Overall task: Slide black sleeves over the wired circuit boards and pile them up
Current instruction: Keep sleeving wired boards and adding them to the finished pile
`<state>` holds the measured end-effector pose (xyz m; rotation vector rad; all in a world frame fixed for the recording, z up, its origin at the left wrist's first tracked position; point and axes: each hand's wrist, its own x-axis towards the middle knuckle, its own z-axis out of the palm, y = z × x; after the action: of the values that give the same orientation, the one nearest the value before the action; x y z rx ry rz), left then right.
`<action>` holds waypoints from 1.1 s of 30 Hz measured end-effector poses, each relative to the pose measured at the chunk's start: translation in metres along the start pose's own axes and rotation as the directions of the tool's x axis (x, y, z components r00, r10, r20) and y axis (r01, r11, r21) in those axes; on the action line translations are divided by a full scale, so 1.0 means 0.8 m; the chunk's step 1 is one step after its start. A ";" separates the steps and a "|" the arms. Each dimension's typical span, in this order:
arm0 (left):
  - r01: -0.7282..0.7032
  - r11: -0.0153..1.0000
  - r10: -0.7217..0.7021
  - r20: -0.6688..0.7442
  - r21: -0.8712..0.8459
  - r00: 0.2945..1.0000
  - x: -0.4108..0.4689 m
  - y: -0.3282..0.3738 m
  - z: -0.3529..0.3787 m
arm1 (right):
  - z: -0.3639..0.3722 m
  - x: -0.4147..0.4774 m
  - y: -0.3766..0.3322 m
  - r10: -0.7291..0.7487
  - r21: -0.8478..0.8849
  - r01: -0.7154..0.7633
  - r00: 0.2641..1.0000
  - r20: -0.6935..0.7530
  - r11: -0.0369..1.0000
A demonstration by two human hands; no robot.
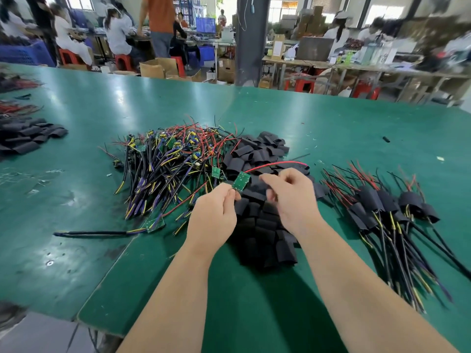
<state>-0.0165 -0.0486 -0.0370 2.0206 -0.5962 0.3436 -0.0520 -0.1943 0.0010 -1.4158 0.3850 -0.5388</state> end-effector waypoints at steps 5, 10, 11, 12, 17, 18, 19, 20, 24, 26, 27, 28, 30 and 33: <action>-0.022 1.000 0.021 -0.037 -0.017 0.999 -0.001 0.007 -0.002 | -0.056 -0.023 -0.011 0.117 0.483 -0.105 0.993 0.005 0.869; 0.013 0.986 -0.021 -0.046 -0.169 0.999 0.001 0.012 -0.004 | -0.092 -0.025 -0.016 0.177 0.637 -0.074 0.979 -0.100 0.768; 0.015 0.981 -0.022 -0.035 -0.194 0.999 0.001 0.012 -0.005 | -0.096 -0.025 -0.015 0.211 0.650 -0.086 0.971 -0.115 0.755; 0.009 0.977 -0.016 -0.027 -0.211 1.000 0.001 0.014 -0.006 | -0.098 -0.025 -0.015 0.244 0.658 -0.100 0.961 -0.131 0.746; -0.008 0.961 0.001 -0.026 -0.278 1.000 0.000 0.022 -0.012 | -0.091 -0.026 -0.015 0.349 0.743 -0.099 0.918 -0.188 0.662; -0.009 0.958 0.000 -0.032 -0.286 0.999 -0.001 0.023 -0.011 | -0.088 -0.028 -0.014 0.373 0.764 -0.105 0.909 -0.186 0.637; -0.008 0.956 -0.003 -0.037 -0.293 0.999 -0.001 0.022 -0.011 | -0.085 -0.030 -0.013 0.389 0.780 -0.104 0.902 -0.188 0.617; -0.004 0.953 -0.008 -0.039 -0.303 0.999 -0.001 0.022 -0.011 | -0.083 -0.031 -0.012 0.401 0.791 -0.098 0.895 -0.196 0.605; 0.011 0.935 -0.027 -0.040 -0.355 0.999 -0.002 0.025 -0.014 | -0.081 -0.034 -0.009 0.445 0.787 -0.103 0.865 -0.232 0.609; 0.020 0.930 -0.033 -0.031 -0.367 0.999 -0.002 0.025 -0.015 | -0.081 -0.033 -0.009 0.465 0.781 -0.118 0.854 -0.236 0.613; 0.022 0.929 -0.033 -0.025 -0.369 0.999 -0.002 0.025 -0.015 | -0.081 -0.033 -0.009 0.468 0.784 -0.121 0.853 -0.232 0.609; 0.023 0.929 -0.032 -0.019 -0.369 0.999 -0.002 0.025 -0.015 | -0.080 -0.033 -0.009 0.467 0.795 -0.120 0.857 -0.220 0.595; 0.024 0.927 -0.028 -0.005 -0.373 1.000 -0.002 0.026 -0.015 | -0.080 -0.032 -0.010 0.450 0.831 -0.113 0.875 -0.176 0.544; 0.024 0.926 -0.023 0.009 -0.376 1.000 -0.003 0.026 -0.015 | -0.078 -0.032 -0.011 0.435 0.871 -0.122 0.893 -0.113 0.476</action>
<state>-0.0294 -0.0461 -0.0172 1.6569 -0.5908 0.1914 -0.1091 -0.2319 0.0001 -0.2601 0.5113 -0.5650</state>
